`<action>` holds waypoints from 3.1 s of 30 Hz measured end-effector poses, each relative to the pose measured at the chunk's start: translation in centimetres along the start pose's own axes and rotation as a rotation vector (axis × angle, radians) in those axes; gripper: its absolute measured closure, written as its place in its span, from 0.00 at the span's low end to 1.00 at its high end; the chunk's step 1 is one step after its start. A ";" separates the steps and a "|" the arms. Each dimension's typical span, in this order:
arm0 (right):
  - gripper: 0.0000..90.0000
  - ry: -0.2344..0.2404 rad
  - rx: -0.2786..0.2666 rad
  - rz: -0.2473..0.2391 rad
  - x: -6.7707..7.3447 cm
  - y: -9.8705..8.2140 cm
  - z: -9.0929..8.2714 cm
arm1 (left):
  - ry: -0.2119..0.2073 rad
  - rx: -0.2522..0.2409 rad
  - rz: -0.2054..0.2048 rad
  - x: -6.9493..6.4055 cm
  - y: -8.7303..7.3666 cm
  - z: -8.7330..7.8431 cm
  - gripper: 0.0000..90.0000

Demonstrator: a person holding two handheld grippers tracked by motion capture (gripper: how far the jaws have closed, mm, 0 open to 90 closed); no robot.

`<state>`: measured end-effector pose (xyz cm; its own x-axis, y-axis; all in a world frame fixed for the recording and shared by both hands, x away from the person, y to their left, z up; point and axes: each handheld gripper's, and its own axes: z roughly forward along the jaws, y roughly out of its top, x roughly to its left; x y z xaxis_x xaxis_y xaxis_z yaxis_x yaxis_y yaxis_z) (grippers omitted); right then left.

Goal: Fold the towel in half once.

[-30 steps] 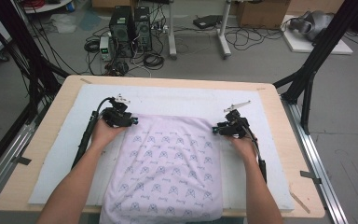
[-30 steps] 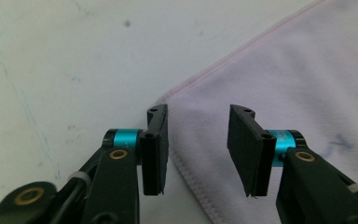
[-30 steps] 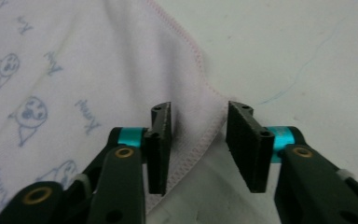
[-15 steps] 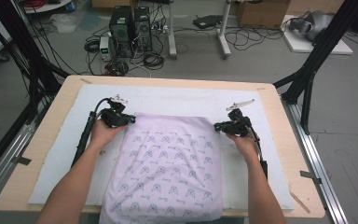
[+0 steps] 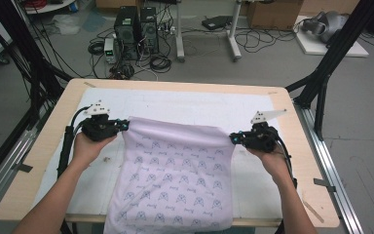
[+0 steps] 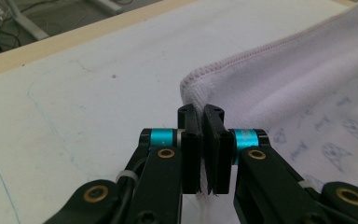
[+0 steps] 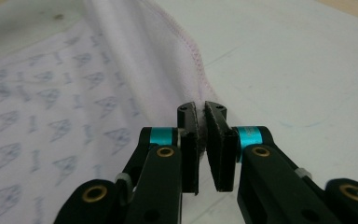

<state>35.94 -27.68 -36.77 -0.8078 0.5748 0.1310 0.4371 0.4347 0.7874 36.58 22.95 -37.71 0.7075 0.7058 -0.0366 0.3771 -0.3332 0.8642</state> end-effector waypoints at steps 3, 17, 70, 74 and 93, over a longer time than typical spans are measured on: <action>0.94 0.023 -0.019 -0.028 2.4 -1.1 -1.3 | 0.000 -0.030 0.043 -1.9 -1.3 -1.9 0.95; 0.94 0.114 -0.025 -0.120 10.6 -6.4 -3.7 | -0.022 -0.050 0.154 -9.3 -9.1 -8.8 0.95; 0.60 0.012 0.092 -0.071 6.6 -6.4 1.5 | -0.009 0.199 0.111 -4.9 -6.6 -1.5 0.76; 0.54 0.019 0.121 -0.046 5.4 -6.7 2.7 | -0.049 0.236 0.052 -3.8 -6.9 -0.3 0.62; 0.97 0.083 0.187 -0.106 4.1 -5.4 3.9 | -0.008 0.189 0.066 -3.6 -5.4 0.5 0.96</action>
<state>31.79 -24.98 -42.80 -0.8797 0.4630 0.1085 0.4069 0.6150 0.6754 32.29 21.93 -42.45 0.7388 0.6738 0.0127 0.4344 -0.4906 0.7554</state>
